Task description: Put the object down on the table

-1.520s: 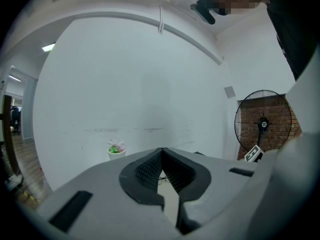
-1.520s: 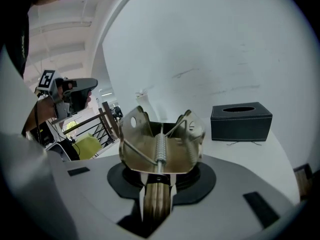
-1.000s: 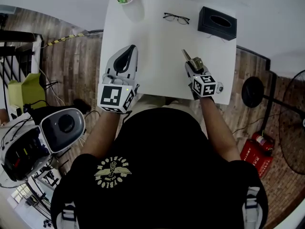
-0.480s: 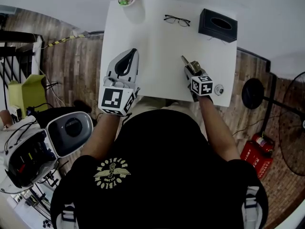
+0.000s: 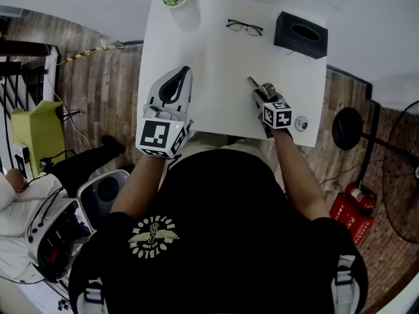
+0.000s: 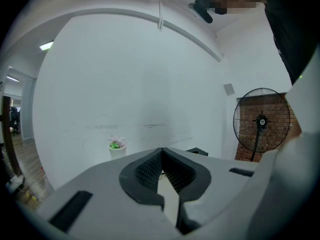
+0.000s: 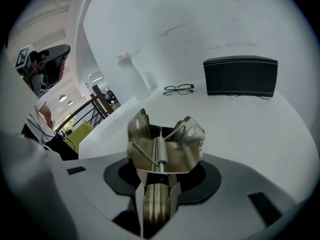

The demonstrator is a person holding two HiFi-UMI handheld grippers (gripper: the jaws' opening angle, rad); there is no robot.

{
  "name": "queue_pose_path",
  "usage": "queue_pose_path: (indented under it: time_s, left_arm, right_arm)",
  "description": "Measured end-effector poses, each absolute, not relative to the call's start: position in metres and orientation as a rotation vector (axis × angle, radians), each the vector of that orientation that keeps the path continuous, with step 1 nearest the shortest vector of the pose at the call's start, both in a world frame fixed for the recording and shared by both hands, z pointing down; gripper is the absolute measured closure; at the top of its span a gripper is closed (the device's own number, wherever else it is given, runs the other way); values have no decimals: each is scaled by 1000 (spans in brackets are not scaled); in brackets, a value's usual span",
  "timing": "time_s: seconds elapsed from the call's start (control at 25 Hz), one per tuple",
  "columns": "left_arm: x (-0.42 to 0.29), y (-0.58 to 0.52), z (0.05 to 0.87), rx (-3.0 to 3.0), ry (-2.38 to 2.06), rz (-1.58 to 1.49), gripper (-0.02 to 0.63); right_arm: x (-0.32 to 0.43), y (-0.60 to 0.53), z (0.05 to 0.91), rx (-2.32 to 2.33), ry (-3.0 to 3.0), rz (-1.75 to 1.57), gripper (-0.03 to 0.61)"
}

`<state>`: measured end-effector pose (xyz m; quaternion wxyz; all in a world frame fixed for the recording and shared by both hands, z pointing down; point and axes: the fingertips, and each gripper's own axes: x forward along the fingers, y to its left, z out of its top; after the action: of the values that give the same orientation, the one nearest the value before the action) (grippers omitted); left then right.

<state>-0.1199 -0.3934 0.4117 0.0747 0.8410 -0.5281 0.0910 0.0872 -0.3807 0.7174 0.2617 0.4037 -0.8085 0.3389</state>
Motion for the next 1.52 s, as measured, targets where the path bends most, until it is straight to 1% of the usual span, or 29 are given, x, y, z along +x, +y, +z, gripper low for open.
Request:
queue_pose_path:
  time_s: [0.12,0.28,0.52,0.8,1.04,1.16,1.52]
  left_arm:
    - [-117,-394,411,2530,-1576,268,607]
    - [-112,-394,408,2541,-1563,260,607]
    - [-106,-392,408,2550,-1555,257,607]
    - [-101,-386,405,2561,-1556,254,607]
    - [-97,-381,401,2561,-1567,237,607]
    - [-96,-378,399,2545,-1565,201,607]
    - [-89,-371,394,2535,-1538,107,607]
  right_arm:
    - [87,-381,716,1077,-2194,925,364]
    - [92,-380,714,1063,-2185,897,321]
    - [103,-382,708,1083,-2180,853,313]
    - [121,-382,695,1121,-2176,723,313]
    - [128,-379,681,1129,-2207,720,313]
    - [126,-381,658,1157,-2269,676,323]
    - [112,-382,563,1231,-2460,429,465]
